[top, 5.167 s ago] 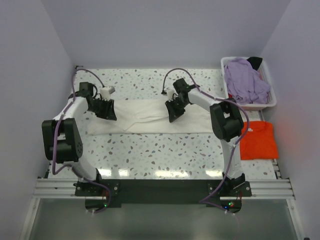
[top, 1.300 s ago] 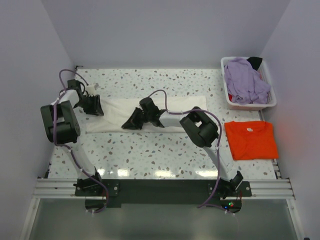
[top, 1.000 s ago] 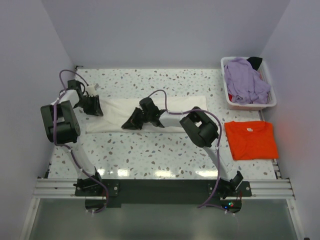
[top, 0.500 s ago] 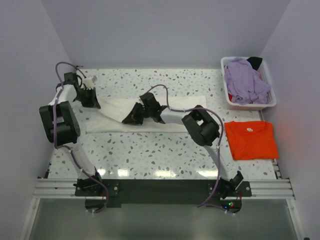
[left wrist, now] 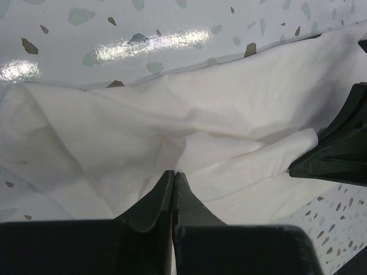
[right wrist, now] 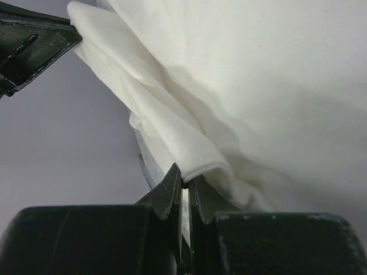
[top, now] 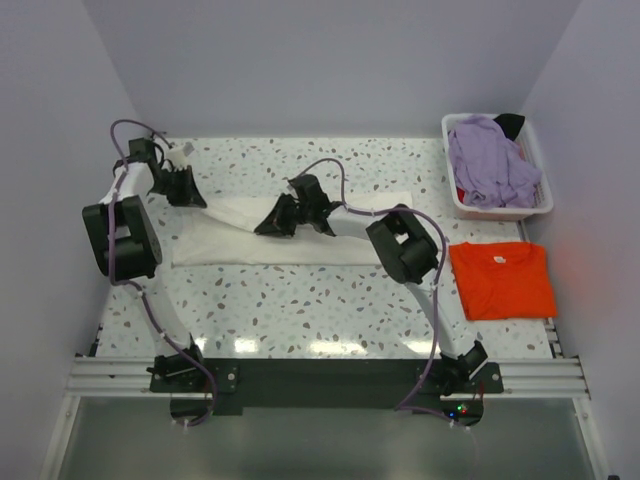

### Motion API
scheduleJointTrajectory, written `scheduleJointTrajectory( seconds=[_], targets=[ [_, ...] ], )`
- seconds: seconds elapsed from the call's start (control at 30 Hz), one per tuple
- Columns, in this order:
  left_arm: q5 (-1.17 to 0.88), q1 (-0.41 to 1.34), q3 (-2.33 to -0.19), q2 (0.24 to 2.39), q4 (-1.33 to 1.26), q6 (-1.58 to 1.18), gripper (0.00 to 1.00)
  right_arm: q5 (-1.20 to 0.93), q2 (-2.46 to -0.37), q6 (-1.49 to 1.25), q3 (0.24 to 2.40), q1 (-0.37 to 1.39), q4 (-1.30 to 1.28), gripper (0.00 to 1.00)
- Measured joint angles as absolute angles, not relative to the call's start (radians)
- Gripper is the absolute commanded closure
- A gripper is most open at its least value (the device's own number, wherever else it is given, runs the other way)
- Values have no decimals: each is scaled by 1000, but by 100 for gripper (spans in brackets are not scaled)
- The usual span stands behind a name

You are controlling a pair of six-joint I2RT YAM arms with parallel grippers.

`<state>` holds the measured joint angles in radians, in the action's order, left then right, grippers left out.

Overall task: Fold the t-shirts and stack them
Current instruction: Fold the tshirt

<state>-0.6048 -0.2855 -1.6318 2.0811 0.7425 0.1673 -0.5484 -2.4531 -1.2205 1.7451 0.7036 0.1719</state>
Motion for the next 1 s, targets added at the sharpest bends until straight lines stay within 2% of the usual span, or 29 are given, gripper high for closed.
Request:
scheduleJointTrajectory(
  seconds=[0.73,0.77,0.8,0.87,0.97,1.0],
  targets=[
    [-502,-285,-1441,2001,687,140,95,-594,-2466,-1118,1750,701,106,99],
    [-498,-285,-1441,2005,676,137,94,-594,-2466,-1111,1750,701,102,96],
    [-496,-285,-1442,2011,665,132,91,-594,-2466,-1105,1750,701,97,88],
    [-493,-285,-1442,2027,648,123,87,-594,-2466,-1089,1750,701,84,81],
    [-484,-285,-1442,2040,645,123,74,-600,-2466,-1065,1755,701,72,70],
    [-483,-285,-1442,2040,645,125,68,-607,-2464,-1052,1759,700,67,63]
  ],
)
